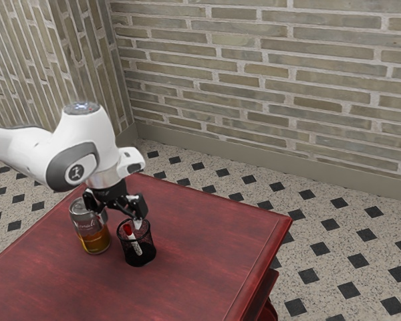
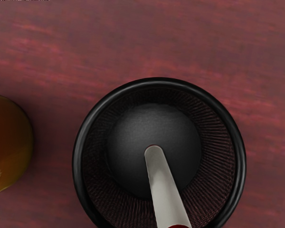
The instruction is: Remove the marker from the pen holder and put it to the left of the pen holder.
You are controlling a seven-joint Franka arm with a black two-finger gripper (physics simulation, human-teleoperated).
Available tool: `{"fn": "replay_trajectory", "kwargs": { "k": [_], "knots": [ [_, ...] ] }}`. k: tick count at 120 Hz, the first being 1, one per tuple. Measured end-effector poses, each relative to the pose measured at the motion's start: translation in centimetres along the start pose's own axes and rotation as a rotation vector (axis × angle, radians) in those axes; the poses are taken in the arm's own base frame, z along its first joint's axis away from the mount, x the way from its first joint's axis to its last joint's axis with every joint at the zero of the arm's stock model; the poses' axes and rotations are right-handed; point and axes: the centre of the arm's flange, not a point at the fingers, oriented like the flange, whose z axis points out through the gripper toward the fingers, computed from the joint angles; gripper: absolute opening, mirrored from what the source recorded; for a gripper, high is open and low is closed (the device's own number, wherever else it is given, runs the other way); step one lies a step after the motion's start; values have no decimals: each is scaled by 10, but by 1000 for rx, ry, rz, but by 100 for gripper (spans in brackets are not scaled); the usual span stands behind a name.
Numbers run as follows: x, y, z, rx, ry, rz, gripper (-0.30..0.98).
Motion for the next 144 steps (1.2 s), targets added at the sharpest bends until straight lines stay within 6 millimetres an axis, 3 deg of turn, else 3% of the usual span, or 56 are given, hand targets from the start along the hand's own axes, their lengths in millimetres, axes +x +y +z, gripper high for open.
{"fn": "replay_trajectory", "kwargs": {
  "k": [45,76,93,112,144],
  "knots": [
    [-5,-1,11,1,17,34,65],
    [-5,6,9,3,32,64,15],
    [-5,7,7,3,36,69,1],
    [-4,7,6,9,42,71,-5],
    [-7,3,-51,8,165,79,-9]
  ]
}}
